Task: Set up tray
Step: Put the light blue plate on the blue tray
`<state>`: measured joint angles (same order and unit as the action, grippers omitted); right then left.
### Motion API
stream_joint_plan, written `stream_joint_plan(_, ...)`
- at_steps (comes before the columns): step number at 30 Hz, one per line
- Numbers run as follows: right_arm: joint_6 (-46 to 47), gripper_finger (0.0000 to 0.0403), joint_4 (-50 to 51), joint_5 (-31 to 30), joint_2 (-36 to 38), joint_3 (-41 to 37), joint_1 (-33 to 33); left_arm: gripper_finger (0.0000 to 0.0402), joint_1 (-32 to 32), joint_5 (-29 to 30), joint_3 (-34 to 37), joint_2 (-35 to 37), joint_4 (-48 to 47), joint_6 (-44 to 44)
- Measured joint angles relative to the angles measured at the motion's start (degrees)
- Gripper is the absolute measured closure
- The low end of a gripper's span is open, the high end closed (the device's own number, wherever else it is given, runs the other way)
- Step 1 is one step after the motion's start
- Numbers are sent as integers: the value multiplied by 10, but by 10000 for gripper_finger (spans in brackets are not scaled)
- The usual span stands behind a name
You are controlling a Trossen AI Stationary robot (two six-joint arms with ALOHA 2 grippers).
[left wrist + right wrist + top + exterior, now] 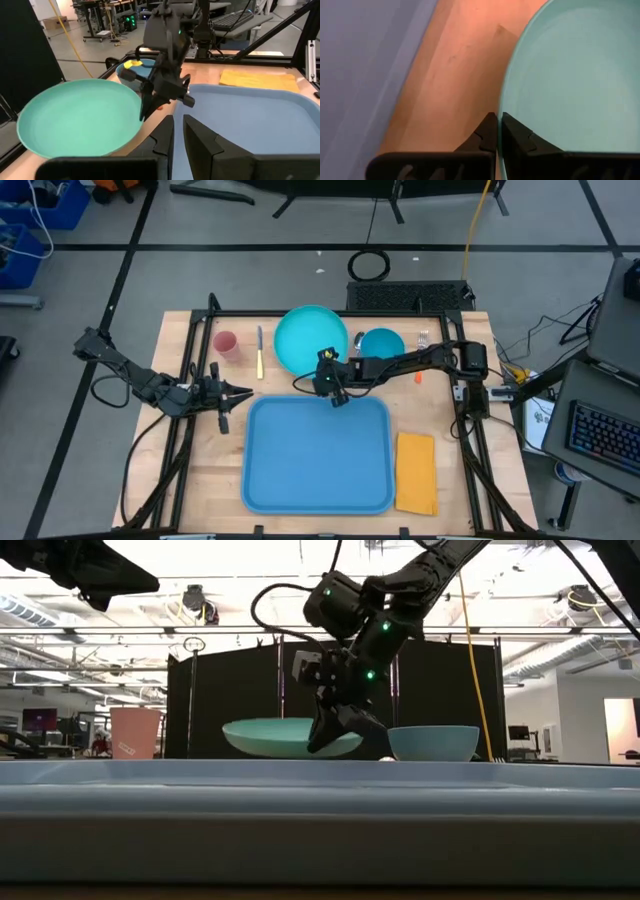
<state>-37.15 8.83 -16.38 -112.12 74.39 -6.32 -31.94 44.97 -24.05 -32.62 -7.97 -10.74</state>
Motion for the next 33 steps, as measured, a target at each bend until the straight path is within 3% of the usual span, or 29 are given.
stream_joint_plan(33,66,403,66,-1,163,0,167,355,0,-1,0,0,-13,-19)
